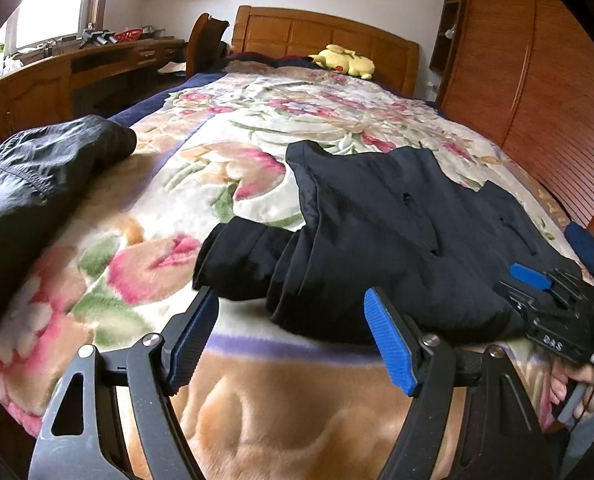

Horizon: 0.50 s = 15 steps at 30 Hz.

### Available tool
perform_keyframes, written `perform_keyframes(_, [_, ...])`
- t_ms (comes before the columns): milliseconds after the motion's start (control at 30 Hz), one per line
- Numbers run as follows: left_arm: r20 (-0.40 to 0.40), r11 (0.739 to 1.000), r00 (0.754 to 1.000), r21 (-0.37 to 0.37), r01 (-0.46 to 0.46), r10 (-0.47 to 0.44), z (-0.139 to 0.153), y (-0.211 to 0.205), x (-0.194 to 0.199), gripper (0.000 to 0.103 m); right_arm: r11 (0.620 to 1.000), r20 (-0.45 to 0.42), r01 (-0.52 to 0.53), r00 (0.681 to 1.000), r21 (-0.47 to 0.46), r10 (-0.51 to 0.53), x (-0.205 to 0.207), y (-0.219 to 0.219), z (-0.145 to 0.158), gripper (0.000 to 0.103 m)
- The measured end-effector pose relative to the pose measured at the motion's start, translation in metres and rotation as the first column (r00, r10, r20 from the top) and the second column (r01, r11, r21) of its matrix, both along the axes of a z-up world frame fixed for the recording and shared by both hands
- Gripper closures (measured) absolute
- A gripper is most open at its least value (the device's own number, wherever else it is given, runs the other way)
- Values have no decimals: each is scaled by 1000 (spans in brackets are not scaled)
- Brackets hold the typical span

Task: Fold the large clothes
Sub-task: 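Grasp the folded coat edge with the left tool and lift it toward the right tool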

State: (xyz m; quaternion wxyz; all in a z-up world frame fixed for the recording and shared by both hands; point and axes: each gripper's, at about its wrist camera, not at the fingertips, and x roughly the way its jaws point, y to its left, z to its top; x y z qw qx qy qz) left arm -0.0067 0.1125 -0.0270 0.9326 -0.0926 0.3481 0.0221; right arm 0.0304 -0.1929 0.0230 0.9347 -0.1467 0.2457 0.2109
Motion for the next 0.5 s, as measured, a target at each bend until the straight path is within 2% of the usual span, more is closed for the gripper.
perform_keyframes(233, [-67, 999, 998, -52, -3, -1, -14, -3, 23, 27, 1000, 7, -5, 1000, 2, 5, -4, -2, -1, 50])
perform_keyframes(400, [-85, 996, 996, -91, 0, -8, -18, -4, 33, 27, 1000, -1, -11, 1000, 19, 11, -5, -5, -1, 47])
perform_keyframes(467, [-87, 992, 996, -124, 9, -19, -18, -4, 35, 38, 999, -11, -6, 1000, 41, 6, -4, -10, 0, 42])
perform_keyframes(500, [-90, 991, 996, -135, 13, -25, -17, -4, 37, 47, 999, -18, -7, 1000, 53, 8, -4, -14, 2, 39])
